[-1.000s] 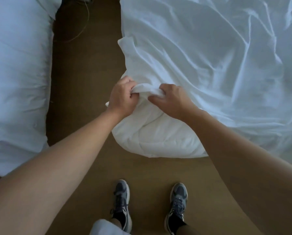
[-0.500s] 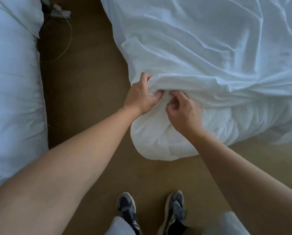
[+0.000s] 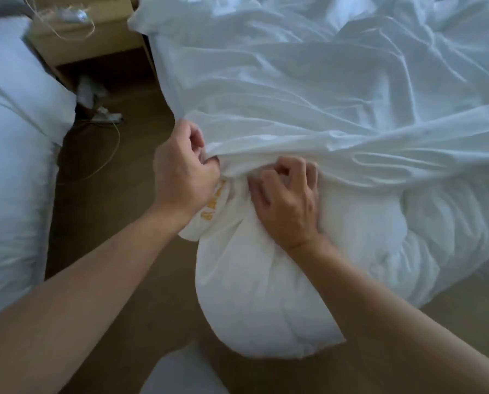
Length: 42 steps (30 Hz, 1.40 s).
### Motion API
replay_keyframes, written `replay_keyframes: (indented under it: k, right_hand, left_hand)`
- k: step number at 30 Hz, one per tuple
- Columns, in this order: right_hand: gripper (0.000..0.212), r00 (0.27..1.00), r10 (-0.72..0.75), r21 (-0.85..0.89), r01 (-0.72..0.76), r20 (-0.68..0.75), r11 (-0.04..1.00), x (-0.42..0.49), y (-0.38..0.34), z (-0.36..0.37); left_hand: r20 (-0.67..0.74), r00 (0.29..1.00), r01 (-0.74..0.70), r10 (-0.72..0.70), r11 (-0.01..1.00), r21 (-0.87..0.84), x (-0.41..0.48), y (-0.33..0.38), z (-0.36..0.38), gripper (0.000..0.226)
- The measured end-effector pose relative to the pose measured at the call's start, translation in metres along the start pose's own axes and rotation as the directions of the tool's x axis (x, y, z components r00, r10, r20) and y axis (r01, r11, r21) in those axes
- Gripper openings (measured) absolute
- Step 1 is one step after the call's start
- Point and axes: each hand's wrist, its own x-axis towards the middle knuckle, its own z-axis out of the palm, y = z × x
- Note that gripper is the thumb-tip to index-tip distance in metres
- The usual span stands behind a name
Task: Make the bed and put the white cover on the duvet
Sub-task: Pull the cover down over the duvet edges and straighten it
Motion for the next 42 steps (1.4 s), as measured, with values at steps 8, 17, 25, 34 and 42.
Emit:
replay_keyframes:
  k: [8, 17, 25, 34, 42]
  right_hand:
    - [0.017, 0.99, -0.036, -0.097, 0.049, 0.134, 0.994, -0.012, 0.011, 0.027]
    - [0.035, 0.934, 0.051, -0.2, 0.022, 0.353, 0.98, -0.013, 0.005, 0.027]
    - [0.045, 0.817, 0.253, -0.274, -0.121, 0.518, 0.954, -0.008, -0.005, 0.029]
    - [0.054, 0.729, 0.363, -0.149, -0.343, 0.58, 0.927, 0.004, -0.023, 0.015]
    - [0.055, 0.829, 0.207, 0.162, -0.333, 0.52, 0.929, 0.032, -0.053, -0.028]
  left_hand:
    - [0.574, 0.666, -0.64, 0.477, 0.761, 0.111, 0.002, -0.001, 0.008, 0.037]
    - [0.815, 0.551, -0.693, 0.18, 0.643, 0.326, 0.02, -0.011, 0.008, 0.024]
    - [0.892, 0.449, -0.712, 0.055, 0.625, 0.32, 0.007, -0.018, 0.015, 0.01]
    - [0.899, 0.369, -0.27, 0.236, 0.953, -0.139, 0.025, -0.038, 0.0, 0.023]
    - [0.842, 0.49, 0.028, 0.228, 0.961, -0.276, 0.056, -0.03, -0.009, 0.032]
